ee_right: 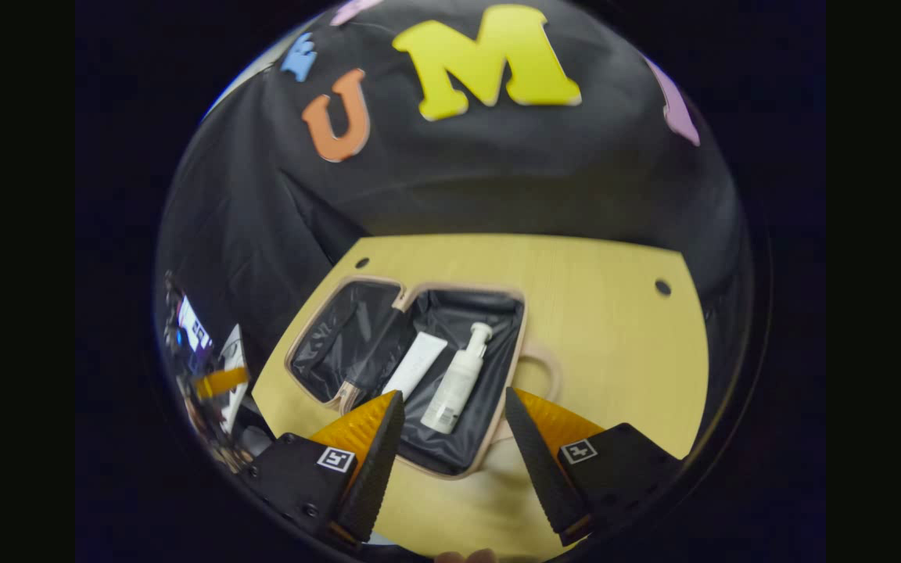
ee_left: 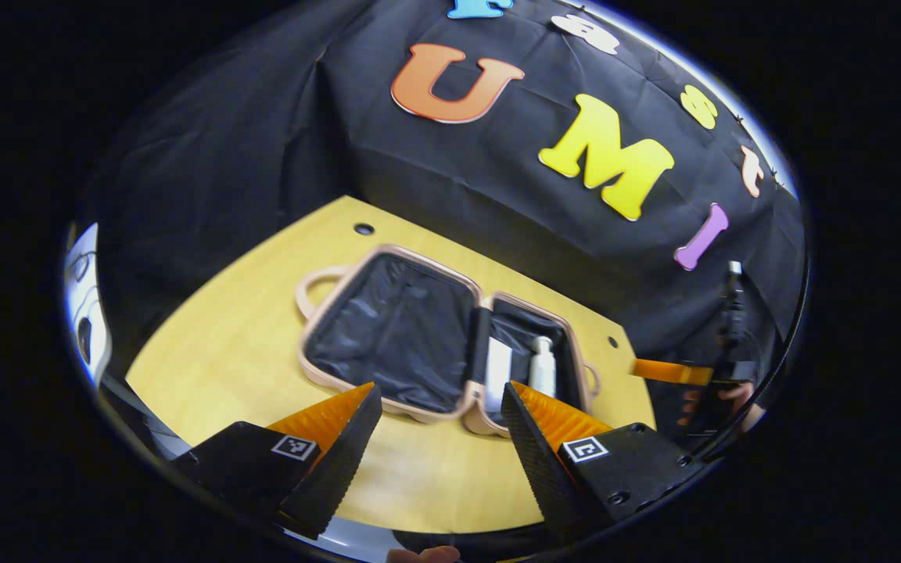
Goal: First open the suitcase, pack the skin care products into it, and then close the suitcase.
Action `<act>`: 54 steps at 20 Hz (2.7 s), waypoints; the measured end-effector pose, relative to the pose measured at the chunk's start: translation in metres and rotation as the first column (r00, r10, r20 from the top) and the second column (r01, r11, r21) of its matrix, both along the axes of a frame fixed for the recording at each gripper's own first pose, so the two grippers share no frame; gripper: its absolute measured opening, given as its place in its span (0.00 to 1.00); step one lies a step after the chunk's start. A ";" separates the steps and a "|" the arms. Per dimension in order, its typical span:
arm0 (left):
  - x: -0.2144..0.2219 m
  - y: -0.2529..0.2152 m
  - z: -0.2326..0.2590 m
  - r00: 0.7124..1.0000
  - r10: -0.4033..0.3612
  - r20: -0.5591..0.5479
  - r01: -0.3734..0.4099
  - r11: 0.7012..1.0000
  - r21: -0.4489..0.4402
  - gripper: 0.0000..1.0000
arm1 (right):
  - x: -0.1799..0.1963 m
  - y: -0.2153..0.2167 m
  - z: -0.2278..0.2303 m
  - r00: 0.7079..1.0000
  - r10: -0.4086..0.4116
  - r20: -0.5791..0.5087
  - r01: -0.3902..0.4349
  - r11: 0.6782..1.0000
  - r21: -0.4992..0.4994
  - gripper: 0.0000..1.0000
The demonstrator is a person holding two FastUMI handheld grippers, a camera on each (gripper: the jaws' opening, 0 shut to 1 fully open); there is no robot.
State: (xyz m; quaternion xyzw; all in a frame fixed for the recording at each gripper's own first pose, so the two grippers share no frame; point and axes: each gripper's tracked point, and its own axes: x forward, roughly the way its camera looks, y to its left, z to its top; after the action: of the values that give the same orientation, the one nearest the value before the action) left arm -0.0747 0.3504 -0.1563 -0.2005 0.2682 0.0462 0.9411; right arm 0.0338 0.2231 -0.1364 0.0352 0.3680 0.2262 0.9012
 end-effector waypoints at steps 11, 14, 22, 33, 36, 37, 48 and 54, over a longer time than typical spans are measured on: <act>0.091 0.143 -0.085 0.951 0.282 -0.125 -0.308 0.864 -0.397 0.97 | -0.042 -0.114 0.040 0.968 -0.247 -0.050 0.251 0.949 0.191 0.77; 0.101 0.165 -0.099 0.928 0.333 -0.167 -0.370 0.766 -0.525 0.97 | -0.042 -0.132 0.052 0.954 -0.297 -0.040 0.299 0.934 0.194 0.77; 0.136 0.159 -0.116 0.944 0.285 -0.168 -0.323 0.684 -0.653 0.77 | -0.051 -0.140 0.052 0.940 -0.338 -0.051 0.342 0.925 0.168 0.77; 0.157 0.160 -0.124 0.945 0.249 -0.213 -0.327 0.673 -0.663 0.13 | -0.055 -0.152 0.052 0.922 -0.383 -0.051 0.386 0.907 0.171 0.77; 0.160 0.162 -0.095 0.953 0.254 -0.164 -0.300 0.726 -0.618 0.09 | -0.050 -0.170 0.054 0.902 -0.432 0.012 0.426 0.894 0.140 0.78; 0.161 0.160 -0.080 0.956 0.258 -0.141 -0.290 0.745 -0.601 0.08 | -0.047 -0.183 0.058 0.883 -0.465 0.062 0.456 0.882 0.118 0.78; 0.152 0.060 0.114 0.960 0.183 0.212 -0.136 0.966 -0.218 0.07 | -0.059 -0.238 0.097 0.785 -0.524 0.330 0.527 0.845 0.088 0.78; 0.152 -0.071 0.165 0.936 0.037 0.351 -0.047 0.999 0.020 0.07 | -0.067 -0.258 0.111 0.752 -0.522 0.402 0.540 0.838 0.078 0.78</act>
State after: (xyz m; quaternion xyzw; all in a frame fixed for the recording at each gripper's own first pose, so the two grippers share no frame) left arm 0.0774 0.2790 0.0091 -0.1979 0.0910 0.0336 0.9754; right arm -0.0337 -0.0351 -0.0253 0.0709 0.1516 -0.0446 0.9849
